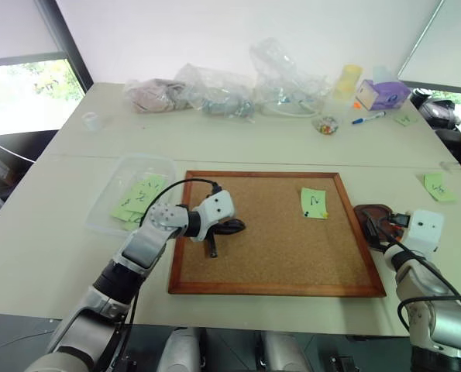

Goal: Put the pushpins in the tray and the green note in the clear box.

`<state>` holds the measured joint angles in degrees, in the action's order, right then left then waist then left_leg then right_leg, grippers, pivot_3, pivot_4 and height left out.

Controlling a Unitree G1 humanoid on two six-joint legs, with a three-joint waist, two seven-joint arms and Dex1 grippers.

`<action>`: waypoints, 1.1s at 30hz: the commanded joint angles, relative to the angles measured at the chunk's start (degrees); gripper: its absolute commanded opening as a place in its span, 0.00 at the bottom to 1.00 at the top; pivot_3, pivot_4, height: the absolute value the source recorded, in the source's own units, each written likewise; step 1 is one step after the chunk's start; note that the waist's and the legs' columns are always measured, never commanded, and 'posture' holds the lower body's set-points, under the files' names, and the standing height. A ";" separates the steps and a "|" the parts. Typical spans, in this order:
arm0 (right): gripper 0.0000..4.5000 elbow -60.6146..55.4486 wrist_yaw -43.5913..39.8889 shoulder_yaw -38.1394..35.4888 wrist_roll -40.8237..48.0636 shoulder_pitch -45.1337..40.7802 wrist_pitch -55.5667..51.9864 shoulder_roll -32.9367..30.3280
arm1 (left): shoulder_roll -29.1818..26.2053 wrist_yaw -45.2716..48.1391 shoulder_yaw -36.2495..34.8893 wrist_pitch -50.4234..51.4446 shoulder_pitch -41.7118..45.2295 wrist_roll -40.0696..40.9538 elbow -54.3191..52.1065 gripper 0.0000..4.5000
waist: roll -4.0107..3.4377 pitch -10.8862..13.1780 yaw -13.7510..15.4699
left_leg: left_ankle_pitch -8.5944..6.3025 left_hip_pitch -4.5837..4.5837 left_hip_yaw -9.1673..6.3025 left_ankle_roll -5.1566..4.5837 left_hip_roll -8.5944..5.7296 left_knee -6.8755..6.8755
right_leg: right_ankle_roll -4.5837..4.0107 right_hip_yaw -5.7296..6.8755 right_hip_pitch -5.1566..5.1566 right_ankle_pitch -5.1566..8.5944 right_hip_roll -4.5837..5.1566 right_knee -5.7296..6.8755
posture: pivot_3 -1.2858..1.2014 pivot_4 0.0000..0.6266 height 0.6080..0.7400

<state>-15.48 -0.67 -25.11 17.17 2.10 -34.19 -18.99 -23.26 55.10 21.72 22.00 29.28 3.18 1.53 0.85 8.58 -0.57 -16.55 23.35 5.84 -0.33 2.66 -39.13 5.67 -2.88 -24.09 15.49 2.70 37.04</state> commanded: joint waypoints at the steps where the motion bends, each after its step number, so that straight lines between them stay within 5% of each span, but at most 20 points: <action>1: 0.99 -3.78 -0.14 -2.99 0.80 0.02 4.25 0.67 | 0.48 -0.57 0.97 0.44 -0.70 -0.69 0.20 0.00 | 0.00 0.00 0.02 | 0.00 0.00 0.00 0.00 0.00 0.00 | 0.00 0.00 0.00 0.00 0.00 0.00 | 0.52 0.24 0.98; 7: 0.99 -9.16 -4.60 -2.01 2.27 2.40 11.97 1.76 | 0.52 -0.56 0.90 0.50 -0.79 -0.61 0.22 0.00 | 0.00 0.00 -0.05 | 0.00 0.00 0.00 0.00 0.00 0.00 | 0.02 0.00 0.00 -0.01 -0.01 0.00 | 0.52 0.24 0.98; 13: 0.99 -12.86 -14.14 7.41 4.76 5.32 10.80 0.61 | 0.54 -0.31 1.10 0.22 -0.54 -0.74 0.60 0.00 | 0.00 0.00 -0.03 | 0.00 -0.01 -0.01 0.00 0.01 0.00 | 0.01 0.01 0.01 0.00 -0.02 0.00 | 0.52 0.24 0.98; 25: 0.99 -6.89 -14.32 13.52 0.48 4.21 12.59 2.21 | 0.52 -0.06 0.93 0.03 0.14 -0.90 1.22 0.00 | 0.00 0.00 0.06 | 0.00 0.00 -0.02 0.00 0.00 -0.01 | -0.01 0.02 0.01 0.01 0.00 -0.02 | 0.52 0.24 0.98; 28: 0.80 -6.16 -14.55 13.30 0.77 3.86 12.71 2.41 | 0.58 -0.27 0.94 0.10 -0.17 -0.90 0.85 0.00 | 0.00 0.00 0.06 | 0.00 0.00 -0.01 0.00 0.00 -0.01 | 0.00 0.02 0.01 0.01 0.00 -0.02 | 0.52 0.24 0.98; 33: 0.23 -4.28 -15.32 13.76 1.10 3.09 12.15 2.29 | 0.69 -0.61 1.10 0.26 -0.68 -0.95 0.03 0.00 | 0.00 0.00 0.05 | 0.00 0.00 -0.02 0.00 0.00 -0.01 | 0.00 0.02 0.01 0.01 0.00 -0.02 | 0.52 0.24 0.98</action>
<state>-19.43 -15.58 -11.07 17.72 5.97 -22.74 -16.76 -23.02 54.98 21.63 21.79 29.21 3.03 1.69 0.86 8.59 -0.53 -16.55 23.35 5.83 -0.33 2.66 -39.14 5.67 -2.86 -24.08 15.49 2.70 37.02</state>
